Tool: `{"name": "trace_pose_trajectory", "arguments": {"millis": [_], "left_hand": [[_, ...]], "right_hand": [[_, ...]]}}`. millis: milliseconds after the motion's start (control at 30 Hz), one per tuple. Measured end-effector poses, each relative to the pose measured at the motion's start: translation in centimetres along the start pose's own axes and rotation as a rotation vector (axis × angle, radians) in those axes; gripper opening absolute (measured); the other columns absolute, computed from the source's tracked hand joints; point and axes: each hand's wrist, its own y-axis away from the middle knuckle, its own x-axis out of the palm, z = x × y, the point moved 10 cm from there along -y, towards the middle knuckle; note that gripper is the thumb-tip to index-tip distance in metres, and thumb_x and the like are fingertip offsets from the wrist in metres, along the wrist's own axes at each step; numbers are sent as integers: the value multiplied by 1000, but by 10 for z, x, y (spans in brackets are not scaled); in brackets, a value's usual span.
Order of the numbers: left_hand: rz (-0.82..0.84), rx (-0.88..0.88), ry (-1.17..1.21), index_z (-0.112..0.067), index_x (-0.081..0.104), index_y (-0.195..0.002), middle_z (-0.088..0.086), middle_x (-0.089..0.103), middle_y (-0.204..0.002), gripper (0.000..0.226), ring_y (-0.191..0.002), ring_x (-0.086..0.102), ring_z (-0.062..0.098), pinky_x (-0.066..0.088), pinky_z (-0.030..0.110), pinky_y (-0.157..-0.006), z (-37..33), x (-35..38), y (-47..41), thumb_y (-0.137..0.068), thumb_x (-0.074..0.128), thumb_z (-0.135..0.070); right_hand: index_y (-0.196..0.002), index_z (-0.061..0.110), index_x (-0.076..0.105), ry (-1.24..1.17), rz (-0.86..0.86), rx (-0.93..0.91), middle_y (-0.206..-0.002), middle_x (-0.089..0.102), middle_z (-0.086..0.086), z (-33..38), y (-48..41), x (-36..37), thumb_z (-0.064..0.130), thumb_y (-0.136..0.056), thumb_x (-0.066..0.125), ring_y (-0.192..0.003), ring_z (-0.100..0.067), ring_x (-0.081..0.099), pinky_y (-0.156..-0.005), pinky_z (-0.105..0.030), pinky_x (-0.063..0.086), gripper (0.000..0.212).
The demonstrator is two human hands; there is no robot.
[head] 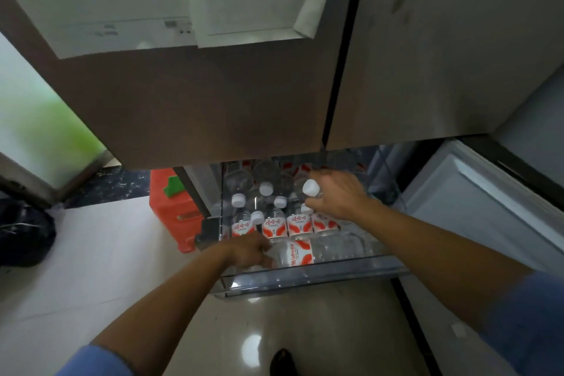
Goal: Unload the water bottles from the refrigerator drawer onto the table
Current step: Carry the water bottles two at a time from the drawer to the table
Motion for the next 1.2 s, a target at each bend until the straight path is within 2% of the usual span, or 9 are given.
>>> {"name": "trace_pose_trajectory", "arguments": {"millis": [100, 200, 300, 433, 633, 833, 933, 1067, 1200], "left_hand": [[-35, 5, 409, -13, 57, -106, 3, 59, -87, 21, -74, 57, 14, 51, 23, -61, -1, -6, 6, -92, 62, -28], [-248, 110, 625, -10, 56, -98, 9, 55, -68, 21, -56, 55, 17, 50, 31, -55, -22, -37, 20, -94, 58, -30], [-541, 175, 494, -6, 51, -96, 9, 53, -64, 25, -50, 50, 16, 41, 24, -46, -60, -66, 41, -96, 54, -31], [-791, 234, 180, -8, 50, -97, 5, 53, -70, 31, -66, 50, 21, 39, 35, -59, -110, -74, 76, -94, 53, -39], [-1081, 46, -232, -21, 49, -105, 3, 63, -76, 35, -73, 61, 26, 51, 41, -64, -135, -77, 166, -92, 46, -53], [-1362, -177, -170, -19, 53, -101, 7, 62, -80, 30, -75, 59, 30, 46, 36, -60, -93, -78, 325, -91, 53, -47], [-1453, -313, -153, -16, 56, -105, 10, 64, -86, 32, -81, 58, 30, 43, 36, -64, -63, -54, 412, -91, 53, -45], [-1494, -528, -138, -18, 56, -107, 13, 66, -99, 30, -91, 58, 33, 37, 35, -67, -2, 14, 518, -91, 53, -44], [-1465, -765, -146, -19, 55, -106, 12, 67, -100, 34, -87, 59, 31, 44, 36, -69, 74, 110, 618, -91, 50, -48]], "right_hand": [[-105, 17, 61, -95, -116, 43, -101, 65, -3, -25, 17, -14, 47, -82, 66, -93, -25, 61, -69, -30, 36, 38], [-99, 13, 64, -31, -254, 30, -100, 62, -4, -38, 34, -34, 47, -81, 67, -97, -24, 56, -67, -29, 32, 39], [-93, 13, 66, 55, -301, 27, -95, 64, -4, -43, 48, -55, 51, -80, 65, -93, -24, 58, -64, -29, 34, 40], [-84, 15, 61, 86, -255, -3, -86, 70, -6, -55, 70, -77, 53, -82, 62, -79, -28, 64, -60, -30, 33, 38], [-83, 16, 62, -57, -387, -96, -78, 69, -6, -47, 114, -130, 45, -82, 65, -72, -27, 62, -59, -29, 34, 29], [-72, 16, 58, -102, -468, -371, -68, 67, -5, 66, 137, -178, 45, -77, 62, -61, -30, 61, -55, -31, 43, 30], [-75, 15, 61, -85, -478, -497, -72, 69, -7, 138, 153, -179, 43, -79, 68, -64, -30, 63, -57, -28, 38, 30], [-81, 15, 65, -100, -431, -683, -76, 71, -9, 255, 193, -156, 47, -80, 68, -65, -28, 64, -60, -30, 48, 32], [-84, 15, 64, -86, -350, -807, -80, 70, -11, 380, 250, -115, 49, -82, 60, -69, -30, 63, -64, -37, 52, 34]]}}
